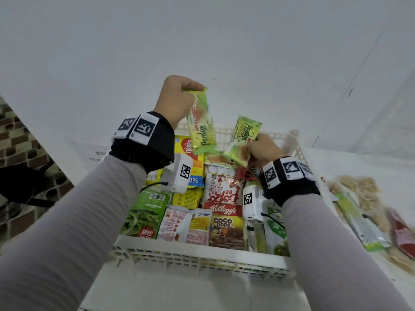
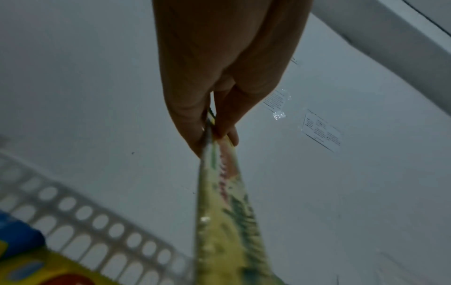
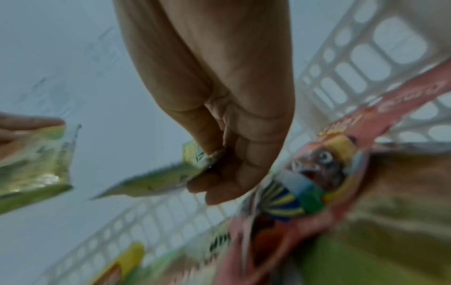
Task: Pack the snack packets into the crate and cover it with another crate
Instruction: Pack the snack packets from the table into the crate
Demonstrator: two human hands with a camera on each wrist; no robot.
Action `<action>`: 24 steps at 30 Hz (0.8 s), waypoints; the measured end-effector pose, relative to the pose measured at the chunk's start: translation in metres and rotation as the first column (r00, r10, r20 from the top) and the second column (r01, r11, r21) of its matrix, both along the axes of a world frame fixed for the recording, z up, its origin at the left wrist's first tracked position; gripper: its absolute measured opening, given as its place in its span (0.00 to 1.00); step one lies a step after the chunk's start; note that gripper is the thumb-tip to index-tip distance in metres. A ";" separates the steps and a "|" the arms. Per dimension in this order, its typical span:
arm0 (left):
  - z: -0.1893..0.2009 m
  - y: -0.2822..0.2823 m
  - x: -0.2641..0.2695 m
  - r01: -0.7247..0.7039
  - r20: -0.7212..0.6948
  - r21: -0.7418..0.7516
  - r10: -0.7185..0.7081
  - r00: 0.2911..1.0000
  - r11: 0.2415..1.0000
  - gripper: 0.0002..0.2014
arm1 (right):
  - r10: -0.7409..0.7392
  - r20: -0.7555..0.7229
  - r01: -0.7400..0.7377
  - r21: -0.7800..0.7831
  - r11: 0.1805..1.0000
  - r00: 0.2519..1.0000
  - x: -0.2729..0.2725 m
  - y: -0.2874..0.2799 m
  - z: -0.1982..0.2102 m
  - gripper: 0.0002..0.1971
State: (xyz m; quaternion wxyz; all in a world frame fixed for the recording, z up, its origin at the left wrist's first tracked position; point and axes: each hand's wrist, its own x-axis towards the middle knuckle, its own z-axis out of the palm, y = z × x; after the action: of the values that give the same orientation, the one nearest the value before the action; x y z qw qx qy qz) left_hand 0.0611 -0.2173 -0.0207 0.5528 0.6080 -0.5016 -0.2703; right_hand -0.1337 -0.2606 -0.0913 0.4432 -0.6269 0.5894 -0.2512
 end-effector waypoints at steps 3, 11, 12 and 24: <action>-0.013 -0.001 -0.018 0.117 -0.018 0.095 -0.116 0.993 0.989 0.20 | 0.027 -0.065 -0.024 0.049 0.999 0.998 -0.009 0.001 0.009 0.13; -0.070 -0.012 -0.046 0.131 0.518 0.272 -0.260 0.815 0.953 0.20 | 0.255 -0.351 -0.195 0.198 0.961 0.901 -0.012 0.005 0.008 0.02; -0.072 -0.012 -0.046 0.135 0.627 0.276 -0.285 0.725 0.952 0.20 | 0.258 -0.358 -0.203 0.185 0.962 0.898 -0.010 0.005 0.007 0.02; -0.091 -0.005 -0.054 0.065 0.682 0.716 -0.716 0.148 0.695 0.38 | 0.345 -0.659 -0.387 0.089 0.918 0.668 -0.001 0.019 0.012 0.40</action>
State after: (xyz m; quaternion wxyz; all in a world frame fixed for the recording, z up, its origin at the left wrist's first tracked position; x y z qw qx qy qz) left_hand 0.0071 -0.2227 -0.1119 -0.1486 0.6024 -0.7746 -0.1223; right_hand -0.1342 -0.2420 -0.0793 0.2277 -0.7923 0.5623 0.0649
